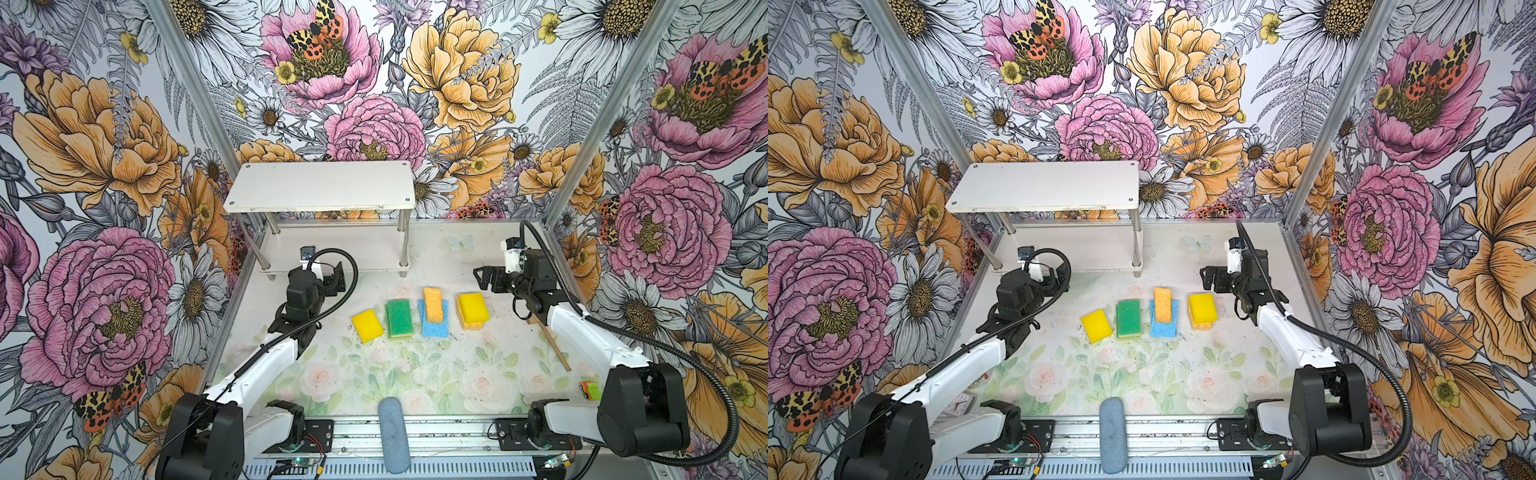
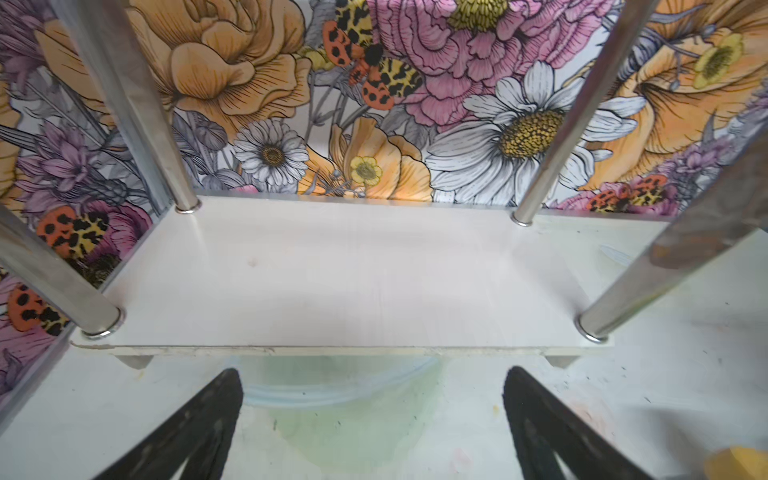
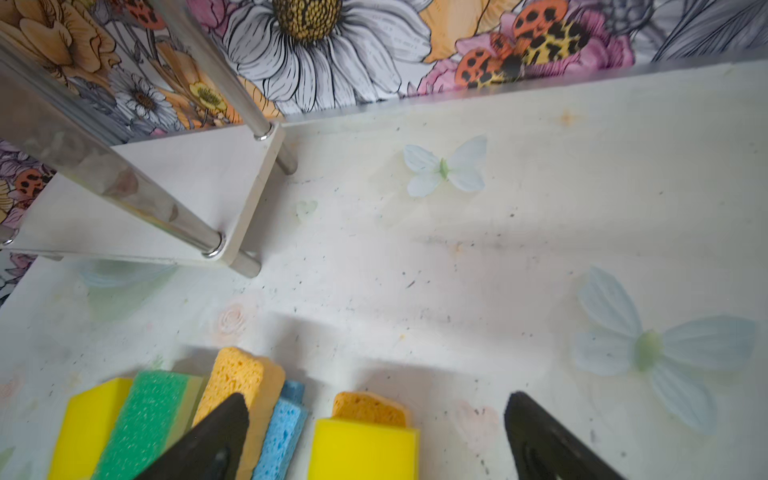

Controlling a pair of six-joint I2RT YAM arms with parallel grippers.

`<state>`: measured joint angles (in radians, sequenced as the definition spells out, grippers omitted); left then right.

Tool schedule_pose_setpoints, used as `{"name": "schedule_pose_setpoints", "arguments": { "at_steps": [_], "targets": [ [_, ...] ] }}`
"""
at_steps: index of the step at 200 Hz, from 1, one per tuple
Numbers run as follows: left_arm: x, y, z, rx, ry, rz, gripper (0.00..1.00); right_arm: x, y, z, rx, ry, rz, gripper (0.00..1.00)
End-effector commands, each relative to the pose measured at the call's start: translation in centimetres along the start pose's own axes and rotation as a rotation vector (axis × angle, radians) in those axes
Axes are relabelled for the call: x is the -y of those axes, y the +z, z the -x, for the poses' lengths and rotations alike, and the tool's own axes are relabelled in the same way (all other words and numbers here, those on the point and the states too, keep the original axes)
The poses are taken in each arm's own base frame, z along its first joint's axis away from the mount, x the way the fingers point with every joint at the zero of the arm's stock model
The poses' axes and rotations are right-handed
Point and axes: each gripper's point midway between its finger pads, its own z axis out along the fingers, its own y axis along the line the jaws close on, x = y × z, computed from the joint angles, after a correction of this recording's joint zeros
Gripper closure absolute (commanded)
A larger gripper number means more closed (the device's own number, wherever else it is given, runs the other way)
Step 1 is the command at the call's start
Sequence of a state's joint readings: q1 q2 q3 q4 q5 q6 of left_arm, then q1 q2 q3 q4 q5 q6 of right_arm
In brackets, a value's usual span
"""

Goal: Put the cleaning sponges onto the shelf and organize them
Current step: 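Reach left gripper toward plain yellow sponge while right gripper moves above yellow-orange sponge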

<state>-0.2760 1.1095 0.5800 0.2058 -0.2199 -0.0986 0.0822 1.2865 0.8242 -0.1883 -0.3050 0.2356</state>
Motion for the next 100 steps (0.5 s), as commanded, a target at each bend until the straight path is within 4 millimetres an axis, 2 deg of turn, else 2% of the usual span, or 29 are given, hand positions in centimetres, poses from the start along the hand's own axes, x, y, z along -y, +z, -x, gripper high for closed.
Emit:
{"name": "schedule_pose_setpoints", "arguments": {
  "at_steps": [1, 38, 91, 100],
  "targets": [
    [0.9, -1.4, -1.1, -0.084, -0.074, -0.003, 0.01, -1.6, -1.4, -1.4, -0.083, 0.056, 0.013, 0.02],
    [2.1, -3.6, -1.9, -0.132, -0.191, -0.036, 0.01, -2.6, -2.5, -3.7, -0.177, 0.054, -0.009, 0.03],
    [1.7, -4.9, -4.8, -0.256, -0.346, -0.007, 0.01, -2.9, -1.9, -3.7, -0.201, 0.05, -0.015, 0.03],
    [2.4, -5.1, -5.6, -0.294, -0.375, -0.038, 0.01, -2.9, -1.6, -3.7, -0.209, 0.045, -0.015, 0.03]
  ]
}}
